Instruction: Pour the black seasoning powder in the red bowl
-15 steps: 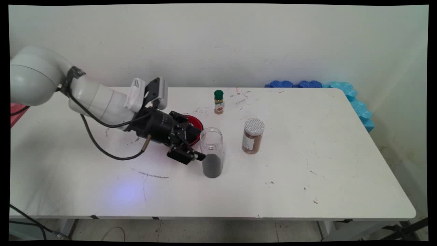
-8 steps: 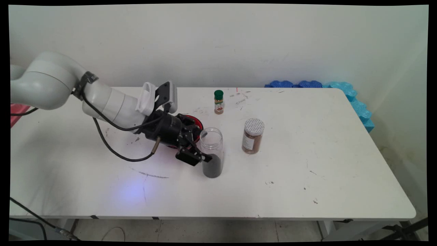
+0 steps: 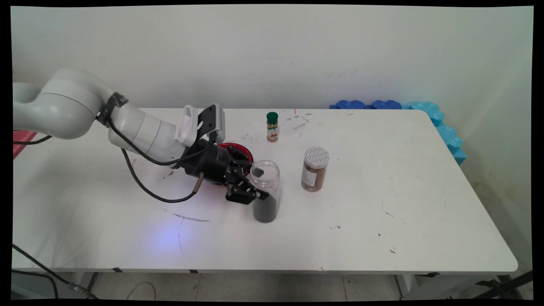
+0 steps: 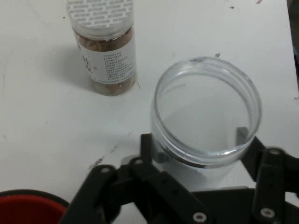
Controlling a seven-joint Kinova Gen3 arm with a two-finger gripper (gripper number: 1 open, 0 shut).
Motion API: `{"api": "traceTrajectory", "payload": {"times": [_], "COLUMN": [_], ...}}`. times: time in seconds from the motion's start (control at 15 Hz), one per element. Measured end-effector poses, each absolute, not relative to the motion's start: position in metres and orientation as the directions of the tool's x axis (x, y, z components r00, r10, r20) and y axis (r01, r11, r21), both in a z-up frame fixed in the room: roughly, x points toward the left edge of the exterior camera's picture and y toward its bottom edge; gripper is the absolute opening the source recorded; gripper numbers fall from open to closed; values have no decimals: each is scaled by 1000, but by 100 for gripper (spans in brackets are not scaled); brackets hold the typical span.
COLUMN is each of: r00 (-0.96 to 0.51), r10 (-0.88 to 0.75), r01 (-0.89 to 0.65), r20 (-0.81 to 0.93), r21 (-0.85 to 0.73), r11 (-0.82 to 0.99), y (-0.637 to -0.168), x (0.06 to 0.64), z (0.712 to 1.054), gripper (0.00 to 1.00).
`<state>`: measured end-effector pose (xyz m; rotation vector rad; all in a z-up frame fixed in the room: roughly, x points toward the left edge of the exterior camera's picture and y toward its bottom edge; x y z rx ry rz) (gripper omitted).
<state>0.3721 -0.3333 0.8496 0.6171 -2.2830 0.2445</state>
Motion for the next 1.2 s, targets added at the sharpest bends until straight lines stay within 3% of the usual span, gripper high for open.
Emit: {"api": "traceTrajectory", "payload": {"times": [0.53, 1.2], "r00": [-601, -588], "r10": [-339, -279], "r01": [-485, -442], "r20": [724, 760], "r21": [7, -13], "r11": [874, 897], "y": [-331, -319], "x": [375, 399], "z": [857, 902], "gripper": [0, 0]}}
